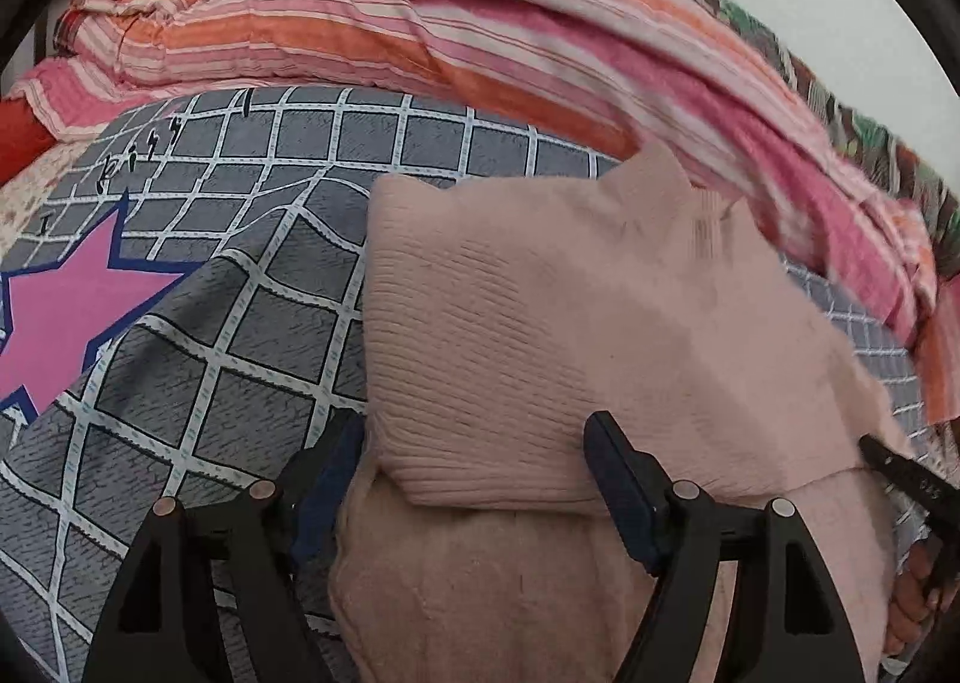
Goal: Fold small clothes
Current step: 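Grasp the other sleeve cuff with the right tool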
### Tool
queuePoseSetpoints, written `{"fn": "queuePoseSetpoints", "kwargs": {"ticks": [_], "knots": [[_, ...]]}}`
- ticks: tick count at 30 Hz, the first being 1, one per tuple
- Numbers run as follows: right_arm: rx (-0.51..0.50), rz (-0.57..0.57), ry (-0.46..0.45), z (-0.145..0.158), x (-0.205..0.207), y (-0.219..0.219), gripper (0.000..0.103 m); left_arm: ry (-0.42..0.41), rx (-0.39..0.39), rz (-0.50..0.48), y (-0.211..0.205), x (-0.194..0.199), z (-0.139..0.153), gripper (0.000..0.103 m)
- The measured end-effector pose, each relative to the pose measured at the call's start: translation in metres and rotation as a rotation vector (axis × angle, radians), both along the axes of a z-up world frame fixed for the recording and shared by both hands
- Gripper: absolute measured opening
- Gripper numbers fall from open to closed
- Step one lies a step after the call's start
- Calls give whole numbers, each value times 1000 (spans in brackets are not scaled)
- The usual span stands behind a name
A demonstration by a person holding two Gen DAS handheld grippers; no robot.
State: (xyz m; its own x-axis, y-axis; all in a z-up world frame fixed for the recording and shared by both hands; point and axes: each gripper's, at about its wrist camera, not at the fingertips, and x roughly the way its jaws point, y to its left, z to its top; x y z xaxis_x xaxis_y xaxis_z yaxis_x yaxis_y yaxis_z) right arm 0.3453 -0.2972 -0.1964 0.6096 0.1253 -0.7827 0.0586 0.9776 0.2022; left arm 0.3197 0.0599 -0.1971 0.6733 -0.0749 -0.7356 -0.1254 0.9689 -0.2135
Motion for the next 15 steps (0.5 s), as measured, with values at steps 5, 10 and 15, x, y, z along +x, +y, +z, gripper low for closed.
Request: {"fn": "queuePoseSetpoints", "kwargs": {"ticks": [5,10,15], "knots": [[-24,1,4,1,-1,2,8,14,48,-2,-6,1,0,76],[-32,-26,-3,20,-11,-15,17,15,86,8,-10,1,0,77],[-176,-156,-159,60,-48,-63,66,17,89,5,-10,2,0,79]]}}
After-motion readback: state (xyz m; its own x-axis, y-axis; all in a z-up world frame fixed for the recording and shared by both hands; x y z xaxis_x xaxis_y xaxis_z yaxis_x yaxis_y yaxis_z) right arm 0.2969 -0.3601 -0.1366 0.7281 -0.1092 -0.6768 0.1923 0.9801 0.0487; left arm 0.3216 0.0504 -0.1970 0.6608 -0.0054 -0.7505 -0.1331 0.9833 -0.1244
